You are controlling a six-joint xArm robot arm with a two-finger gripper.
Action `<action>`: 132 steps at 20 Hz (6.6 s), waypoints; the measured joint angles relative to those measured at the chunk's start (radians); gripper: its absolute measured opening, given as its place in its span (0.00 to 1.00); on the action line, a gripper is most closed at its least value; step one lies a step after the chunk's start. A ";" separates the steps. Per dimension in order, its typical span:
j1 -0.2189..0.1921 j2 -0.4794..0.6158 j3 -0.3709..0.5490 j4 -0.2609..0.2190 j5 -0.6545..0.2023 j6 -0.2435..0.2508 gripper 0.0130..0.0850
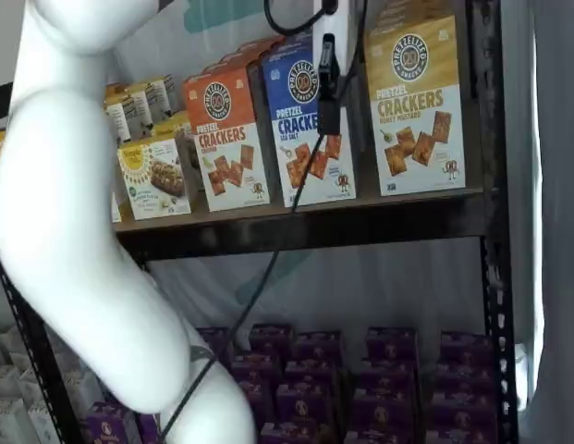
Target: Retrieve the yellow and white box located on the top shelf, the sixth one from the left
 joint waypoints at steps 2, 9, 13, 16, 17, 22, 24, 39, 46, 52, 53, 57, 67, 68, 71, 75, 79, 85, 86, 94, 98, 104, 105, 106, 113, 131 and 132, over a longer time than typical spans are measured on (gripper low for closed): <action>-0.045 -0.012 0.004 0.072 -0.034 -0.015 1.00; -0.176 -0.072 0.079 0.349 -0.195 -0.051 1.00; -0.177 -0.087 0.101 0.382 -0.265 -0.063 1.00; -0.164 -0.079 0.099 0.388 -0.303 -0.065 1.00; -0.158 -0.078 0.103 0.390 -0.326 -0.068 1.00; -0.104 -0.058 0.115 0.347 -0.438 -0.090 1.00; -0.092 -0.032 0.090 0.329 -0.435 -0.083 1.00; 0.012 0.146 -0.099 0.162 -0.414 -0.022 1.00; 0.022 0.188 -0.154 0.139 -0.389 -0.008 1.00; 0.028 0.217 -0.199 0.109 -0.357 -0.001 1.00; 0.029 0.221 -0.203 0.104 -0.355 -0.002 1.00; 0.035 0.235 -0.222 0.083 -0.348 -0.001 1.00; 0.075 0.276 -0.281 -0.002 -0.305 0.024 1.00; 0.081 0.278 -0.283 -0.013 -0.301 0.027 1.00; 0.093 0.287 -0.295 -0.035 -0.286 0.035 1.00; 0.108 0.311 -0.336 -0.075 -0.243 0.046 1.00; 0.120 0.330 -0.370 -0.103 -0.217 0.053 1.00; 0.147 0.346 -0.395 -0.162 -0.187 0.066 1.00; 0.151 0.344 -0.392 -0.168 -0.187 0.067 1.00; 0.158 0.352 -0.407 -0.191 -0.159 0.070 1.00; 0.153 0.356 -0.414 -0.189 -0.145 0.068 1.00; 0.154 0.350 -0.401 -0.183 -0.149 0.070 1.00; 0.155 0.349 -0.399 -0.184 -0.149 0.071 1.00; 0.156 0.349 -0.398 -0.184 -0.149 0.072 1.00; 0.152 0.348 -0.394 -0.176 -0.151 0.070 0.78; 0.136 0.349 -0.399 -0.159 -0.147 0.060 0.67; 0.135 0.349 -0.401 -0.159 -0.146 0.060 0.67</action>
